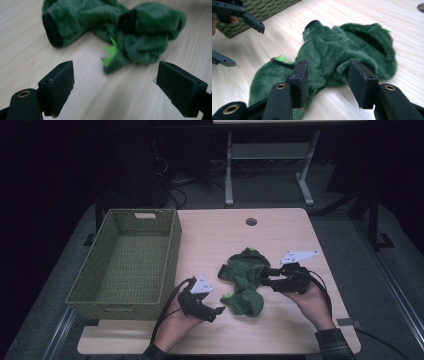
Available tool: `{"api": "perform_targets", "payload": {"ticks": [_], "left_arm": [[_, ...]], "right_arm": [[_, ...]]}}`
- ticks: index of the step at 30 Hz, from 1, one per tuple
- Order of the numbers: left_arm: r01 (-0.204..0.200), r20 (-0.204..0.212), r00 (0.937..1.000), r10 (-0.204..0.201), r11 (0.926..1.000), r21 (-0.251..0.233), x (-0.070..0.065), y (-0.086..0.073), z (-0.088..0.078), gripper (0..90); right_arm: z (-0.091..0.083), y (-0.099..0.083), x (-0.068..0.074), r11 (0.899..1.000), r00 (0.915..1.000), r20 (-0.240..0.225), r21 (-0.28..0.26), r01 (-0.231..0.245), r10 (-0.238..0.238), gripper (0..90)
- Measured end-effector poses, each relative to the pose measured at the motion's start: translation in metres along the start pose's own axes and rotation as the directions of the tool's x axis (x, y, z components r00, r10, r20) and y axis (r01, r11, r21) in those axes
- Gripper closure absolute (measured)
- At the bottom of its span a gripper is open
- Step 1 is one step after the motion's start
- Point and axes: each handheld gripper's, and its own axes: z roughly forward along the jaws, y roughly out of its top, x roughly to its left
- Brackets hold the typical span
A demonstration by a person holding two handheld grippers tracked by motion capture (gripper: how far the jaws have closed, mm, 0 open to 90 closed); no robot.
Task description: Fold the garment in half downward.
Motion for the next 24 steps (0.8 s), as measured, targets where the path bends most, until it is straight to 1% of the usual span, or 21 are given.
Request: {"api": "perform_targets", "payload": {"ticks": [1,3,4,5,6,7,8,9,11,13,15,18,19,20,22,24], "left_arm": [[0.004,0.002,1.0,-0.004,1.0,-0.003,0.002,0.004,0.001,14.2],[0.001,0.009,1.0,-0.001,1.0,-0.002,0.006,0.013,0.004,14.4],[-0.002,0.011,0.9999,0.002,1.0,-0.003,0.007,0.017,0.005,14.5],[-0.007,0.013,0.9999,0.007,1.0,-0.004,0.009,0.02,0.006,14.5],[-0.005,0.014,0.9999,0.006,1.0,-0.008,0.01,0.024,0.008,14.5],[-0.007,0.015,0.9999,0.008,0.9999,-0.01,0.012,0.028,0.009,14.5],[-0.004,0.019,0.9998,0.005,0.9999,-0.015,0.013,0.032,0.01,14.6],[-0.011,0.019,0.9997,0.011,0.9999,-0.012,0.015,0.035,0.011,14.9],[-0.021,0.021,0.9996,0.021,0.9996,-0.017,0.018,0.042,0.014,14.9],[-0.025,0.021,0.9995,0.025,0.9995,-0.02,0.02,0.048,0.017,15.0],[-0.032,0.027,0.9991,0.033,0.9992,-0.023,0.023,0.054,0.02,16.9],[-0.043,0.026,0.9987,0.043,0.9986,-0.031,0.029,0.063,0.025,19.5],[-0.042,0.026,0.9987,0.043,0.9987,-0.029,0.031,0.067,0.027,20.8],[-0.052,0.022,0.9984,0.053,0.9983,-0.026,0.033,0.07,0.029,21.9],[-0.067,0.015,0.9976,0.068,0.9975,-0.019,0.037,0.077,0.034,24.6],[-0.071,0.015,0.9973,0.071,0.9973,-0.018,0.043,0.083,0.039,26.3]], "right_arm": [[0.001,0.001,-0.003,1.0,1.0,0.005,0.0,-0.008,0.008,49.7],[0.001,0.003,-0.008,1.0,1.0,0.007,-0.006,-0.006,0.006,49.4],[0.001,0.004,-0.009,1.0,0.9997,0.006,-0.007,-0.022,0.022,49.4],[0.001,0.005,-0.012,1.0,0.9998,0.011,-0.012,-0.019,0.019,49.4],[0.001,0.006,-0.014,0.999,0.9995,0.012,-0.015,-0.028,0.028,49.4],[0.001,0.007,-0.016,1.0,0.9996,0.015,-0.018,-0.024,0.024,49.4],[0.001,0.008,-0.017,0.999,0.9993,0.02,-0.032,-0.03,0.031,49.4],[0.0,0.008,-0.019,0.998,0.9994,0.018,-0.051,-0.029,0.03,49.4],[-0.001,0.009,-0.023,0.996,0.9982,0.018,-0.07,-0.056,0.057,49.3],[0.0,0.009,-0.028,0.995,0.9981,0.03,-0.091,-0.05,0.053,46.0],[0.001,0.01,-0.031,0.995,0.9967,0.042,-0.078,-0.066,0.069,46.0],[0.002,0.016,-0.035,0.996,0.9964,0.043,-0.062,-0.07,0.073,47.7],[0.003,0.018,-0.036,0.996,0.9962,0.048,-0.064,-0.07,0.073,48.4],[0.004,0.019,-0.037,0.995,0.9956,0.061,-0.076,-0.066,0.071,48.2],[0.008,0.023,-0.042,0.996,0.9944,0.076,-0.062,-0.069,0.073,47.7],[0.011,0.026,-0.046,0.995,0.9929,0.086,-0.059,-0.077,0.082,50.5]]}}
